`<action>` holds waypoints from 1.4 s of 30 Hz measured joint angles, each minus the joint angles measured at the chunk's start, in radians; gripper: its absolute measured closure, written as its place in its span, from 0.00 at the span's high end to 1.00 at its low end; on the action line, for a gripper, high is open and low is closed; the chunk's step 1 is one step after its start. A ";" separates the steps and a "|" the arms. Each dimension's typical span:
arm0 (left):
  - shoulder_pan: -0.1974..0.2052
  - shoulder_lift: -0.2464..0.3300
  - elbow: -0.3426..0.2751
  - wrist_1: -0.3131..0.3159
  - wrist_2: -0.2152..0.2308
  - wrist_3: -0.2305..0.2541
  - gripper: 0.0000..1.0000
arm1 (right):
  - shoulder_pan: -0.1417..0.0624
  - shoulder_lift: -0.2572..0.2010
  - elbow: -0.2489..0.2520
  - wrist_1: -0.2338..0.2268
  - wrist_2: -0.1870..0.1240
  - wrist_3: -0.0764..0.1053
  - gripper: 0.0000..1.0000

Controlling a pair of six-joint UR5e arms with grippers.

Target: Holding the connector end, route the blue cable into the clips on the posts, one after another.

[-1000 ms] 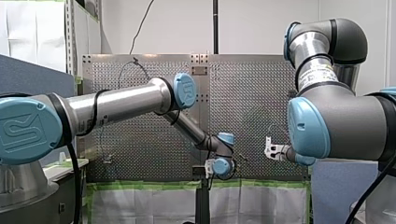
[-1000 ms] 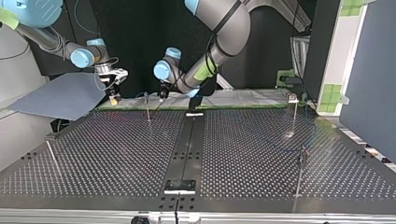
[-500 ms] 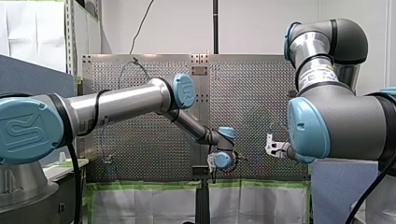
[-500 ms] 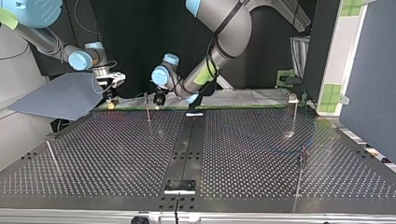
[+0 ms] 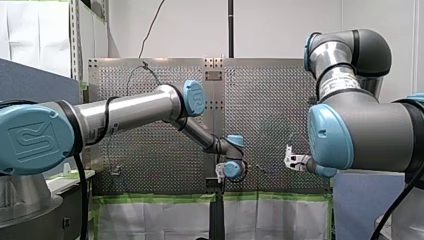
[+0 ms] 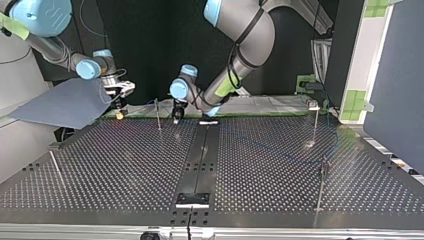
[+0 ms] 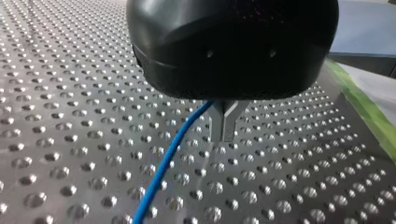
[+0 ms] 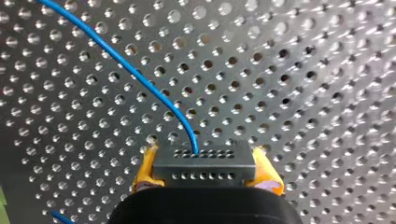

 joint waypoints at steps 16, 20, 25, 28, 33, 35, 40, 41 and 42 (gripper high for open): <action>0.009 0.000 0.000 0.000 0.014 0.000 0.00 | 0.001 0.054 -0.100 0.046 0.002 -0.004 0.00; 0.008 0.000 0.000 -0.001 0.013 0.001 0.04 | 0.004 0.060 -0.113 0.068 0.003 -0.012 0.00; -0.001 0.000 0.000 -0.001 0.014 0.012 0.36 | 0.007 0.061 -0.116 0.073 0.003 -0.014 0.00; -0.006 0.001 0.000 -0.011 0.034 0.027 0.48 | 0.007 0.062 -0.116 0.075 0.003 -0.014 0.00; -0.005 0.001 0.000 -0.039 0.035 0.067 1.00 | 0.008 0.062 -0.116 0.075 0.003 -0.015 0.00; -0.007 0.001 0.000 -0.056 0.024 0.088 1.00 | 0.008 0.062 -0.116 0.075 0.003 -0.015 0.00; -0.022 0.002 0.000 -0.105 -0.022 0.140 1.00 | 0.008 0.063 -0.116 0.075 0.003 -0.015 0.00; -0.026 0.003 0.000 -0.114 -0.031 0.150 1.00 | 0.008 0.063 -0.116 0.075 0.003 -0.015 0.00; -0.030 0.004 0.000 -0.125 -0.037 0.160 1.00 | 0.008 0.063 -0.116 0.075 0.003 -0.015 0.00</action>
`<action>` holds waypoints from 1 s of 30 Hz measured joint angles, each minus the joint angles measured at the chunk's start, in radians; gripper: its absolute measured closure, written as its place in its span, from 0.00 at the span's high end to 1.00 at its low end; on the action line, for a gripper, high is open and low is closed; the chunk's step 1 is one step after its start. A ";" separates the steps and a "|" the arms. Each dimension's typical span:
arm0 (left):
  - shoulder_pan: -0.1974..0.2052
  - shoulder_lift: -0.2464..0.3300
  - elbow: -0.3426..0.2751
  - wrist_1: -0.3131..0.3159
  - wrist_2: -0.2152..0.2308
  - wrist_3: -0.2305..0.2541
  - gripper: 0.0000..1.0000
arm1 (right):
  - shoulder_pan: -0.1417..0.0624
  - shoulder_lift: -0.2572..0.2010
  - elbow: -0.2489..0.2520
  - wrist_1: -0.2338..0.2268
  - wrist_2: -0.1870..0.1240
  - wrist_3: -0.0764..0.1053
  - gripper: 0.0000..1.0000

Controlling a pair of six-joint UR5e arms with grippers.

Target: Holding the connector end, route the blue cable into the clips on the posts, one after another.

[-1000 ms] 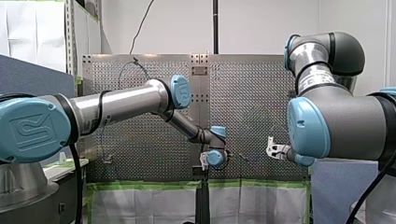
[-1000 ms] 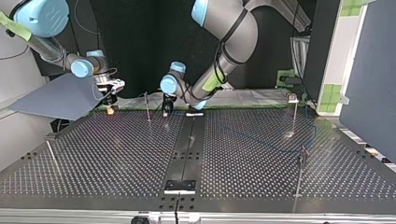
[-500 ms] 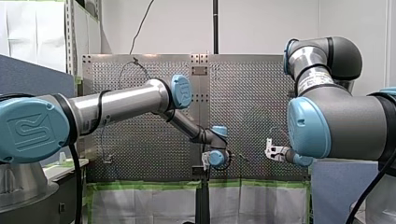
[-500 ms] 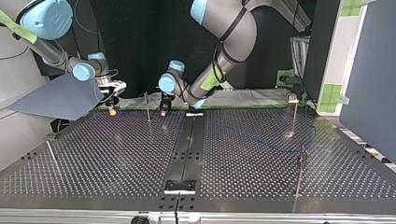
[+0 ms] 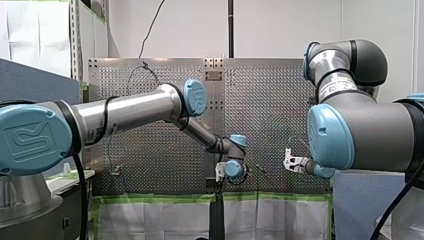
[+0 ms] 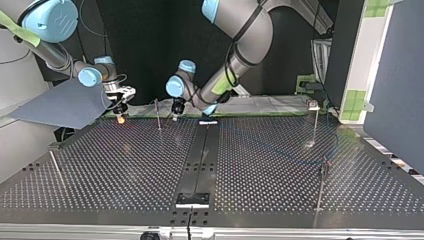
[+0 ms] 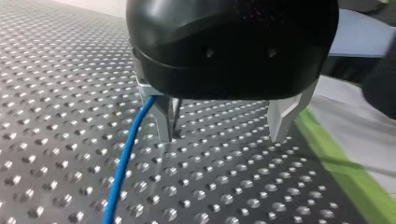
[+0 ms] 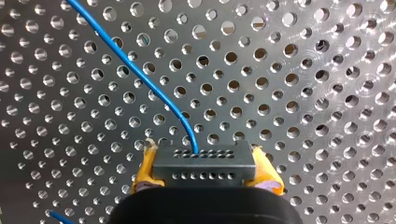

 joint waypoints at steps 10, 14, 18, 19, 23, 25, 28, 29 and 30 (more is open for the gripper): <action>-0.056 0.019 -0.002 -0.112 -0.031 0.057 1.00 | 0.000 0.001 0.000 0.000 -0.001 0.001 0.00; -0.074 0.029 -0.008 -0.138 -0.037 0.048 1.00 | 0.000 0.002 0.000 0.000 0.000 0.002 0.00; -0.091 0.057 -0.036 -0.120 -0.043 0.044 1.00 | 0.000 0.002 0.000 0.000 0.000 0.003 0.00; -0.095 0.067 -0.046 -0.111 -0.045 0.044 1.00 | 0.000 0.002 0.000 0.000 0.000 0.003 0.00; -0.113 0.106 -0.085 -0.097 -0.049 0.045 1.00 | 0.000 0.002 0.000 0.000 0.000 0.004 0.00; -0.129 0.122 -0.108 -0.098 -0.054 0.045 1.00 | 0.000 0.002 0.000 0.000 0.000 0.004 0.00; -0.157 0.132 -0.142 -0.102 -0.069 0.045 1.00 | 0.000 0.002 0.000 0.001 -0.001 0.004 0.00; -0.163 0.133 -0.152 -0.103 -0.072 0.045 1.00 | 0.000 0.002 0.000 0.001 -0.001 0.004 0.00; -0.169 0.134 -0.159 -0.103 -0.073 0.044 1.00 | 0.000 0.002 0.000 0.002 -0.001 0.004 0.00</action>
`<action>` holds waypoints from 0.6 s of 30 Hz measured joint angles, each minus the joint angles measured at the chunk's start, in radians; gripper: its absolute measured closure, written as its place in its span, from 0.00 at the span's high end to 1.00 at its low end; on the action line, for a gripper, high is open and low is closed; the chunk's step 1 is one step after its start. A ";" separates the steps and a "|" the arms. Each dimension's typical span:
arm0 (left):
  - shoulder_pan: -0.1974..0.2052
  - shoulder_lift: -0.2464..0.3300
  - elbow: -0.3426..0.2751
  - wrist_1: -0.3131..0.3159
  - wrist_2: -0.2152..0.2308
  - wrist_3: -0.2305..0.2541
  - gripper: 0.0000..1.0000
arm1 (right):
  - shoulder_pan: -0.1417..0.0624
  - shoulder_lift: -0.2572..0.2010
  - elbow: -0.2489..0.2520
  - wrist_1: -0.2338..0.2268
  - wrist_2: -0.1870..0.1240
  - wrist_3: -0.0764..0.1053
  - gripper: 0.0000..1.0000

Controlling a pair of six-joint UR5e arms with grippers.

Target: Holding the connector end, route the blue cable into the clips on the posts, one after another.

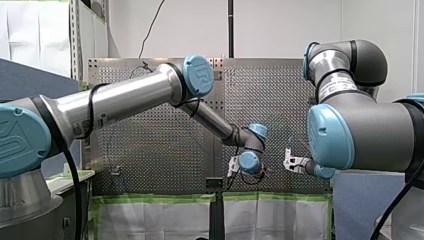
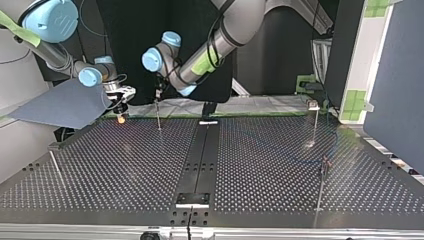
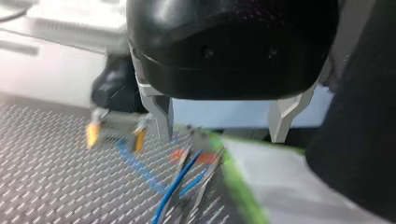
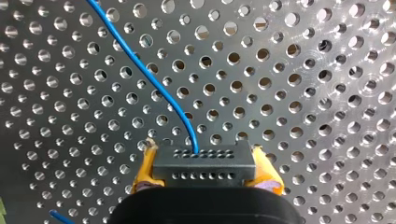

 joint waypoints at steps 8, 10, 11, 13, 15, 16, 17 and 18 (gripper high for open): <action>-0.018 0.001 -0.017 0.000 0.002 0.002 1.00 | 0.000 0.000 0.000 0.003 -0.002 0.000 0.00; -0.016 0.001 -0.017 0.007 0.002 0.002 1.00 | 0.000 0.000 0.000 0.003 -0.002 0.000 0.00; -0.015 0.001 -0.017 0.011 0.001 0.001 1.00 | 0.000 0.000 0.000 0.003 -0.002 0.000 0.00; -0.010 0.001 -0.018 0.026 -0.002 -0.003 1.00 | 0.000 0.000 0.000 0.003 -0.002 -0.001 0.00; -0.006 0.001 -0.018 0.041 -0.010 -0.009 1.00 | 0.000 0.000 0.000 0.003 -0.002 -0.002 0.00; -0.003 0.001 -0.018 0.052 -0.018 -0.012 1.00 | 0.000 0.000 0.000 0.003 -0.002 -0.002 0.00; -0.002 0.001 -0.018 0.061 -0.025 -0.014 1.00 | 0.000 0.000 0.000 0.003 -0.002 -0.002 0.00; -0.001 0.001 -0.018 0.070 -0.034 -0.015 1.00 | 0.001 0.000 0.000 0.003 -0.002 -0.002 0.00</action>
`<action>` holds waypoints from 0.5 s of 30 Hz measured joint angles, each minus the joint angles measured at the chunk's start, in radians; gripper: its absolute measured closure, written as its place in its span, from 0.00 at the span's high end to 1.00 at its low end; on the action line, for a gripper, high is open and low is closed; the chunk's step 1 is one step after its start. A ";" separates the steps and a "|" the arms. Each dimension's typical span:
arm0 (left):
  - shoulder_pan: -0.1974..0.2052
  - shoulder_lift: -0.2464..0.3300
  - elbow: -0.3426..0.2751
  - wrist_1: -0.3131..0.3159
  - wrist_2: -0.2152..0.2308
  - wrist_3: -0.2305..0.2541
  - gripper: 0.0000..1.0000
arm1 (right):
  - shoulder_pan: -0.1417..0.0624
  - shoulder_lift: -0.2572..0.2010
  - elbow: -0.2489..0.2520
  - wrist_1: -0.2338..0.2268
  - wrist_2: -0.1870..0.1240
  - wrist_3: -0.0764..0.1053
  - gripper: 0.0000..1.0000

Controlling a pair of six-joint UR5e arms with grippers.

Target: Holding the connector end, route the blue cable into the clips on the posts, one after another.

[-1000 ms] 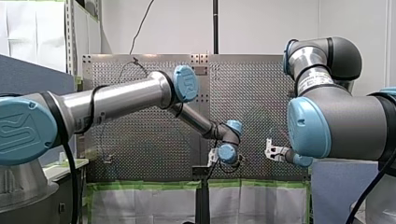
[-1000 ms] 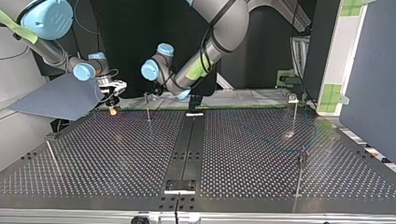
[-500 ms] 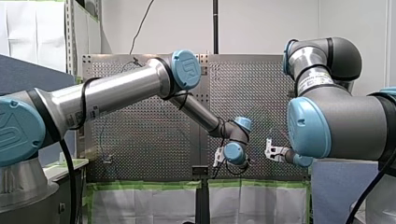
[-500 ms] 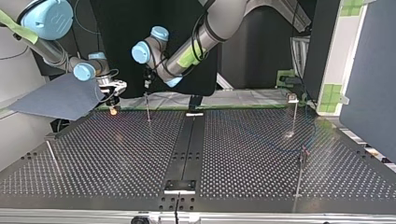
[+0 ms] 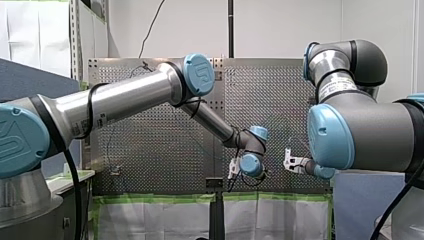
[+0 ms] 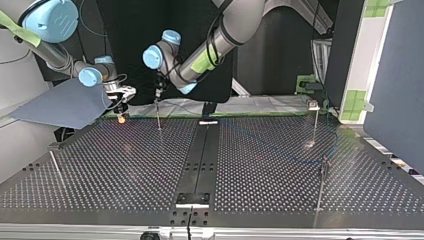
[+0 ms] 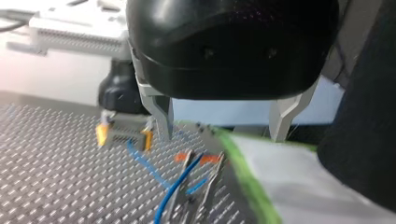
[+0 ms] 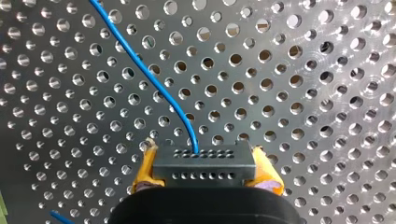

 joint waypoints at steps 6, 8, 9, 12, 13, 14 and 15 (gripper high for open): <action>0.003 -0.001 0.000 0.021 -0.028 -0.005 1.00 | 0.001 0.000 0.000 0.000 0.000 0.001 0.00; 0.003 -0.001 0.000 0.021 -0.030 -0.005 1.00 | 0.001 0.000 0.000 0.000 0.000 0.001 0.00; 0.003 -0.001 0.000 0.021 -0.031 -0.006 1.00 | 0.001 0.000 0.000 0.001 0.000 0.001 0.00; 0.003 -0.001 0.000 0.018 -0.033 -0.007 1.00 | 0.001 0.000 0.000 0.001 0.000 0.000 0.00; 0.003 -0.001 0.000 0.017 -0.034 -0.008 1.00 | 0.001 0.000 0.000 0.001 0.001 0.000 0.00; 0.003 -0.001 0.000 0.017 -0.035 -0.008 1.00 | 0.001 0.000 0.000 0.001 0.001 0.000 0.00; 0.003 -0.001 0.000 0.016 -0.035 -0.009 1.00 | 0.001 0.000 0.000 0.001 0.001 0.000 0.00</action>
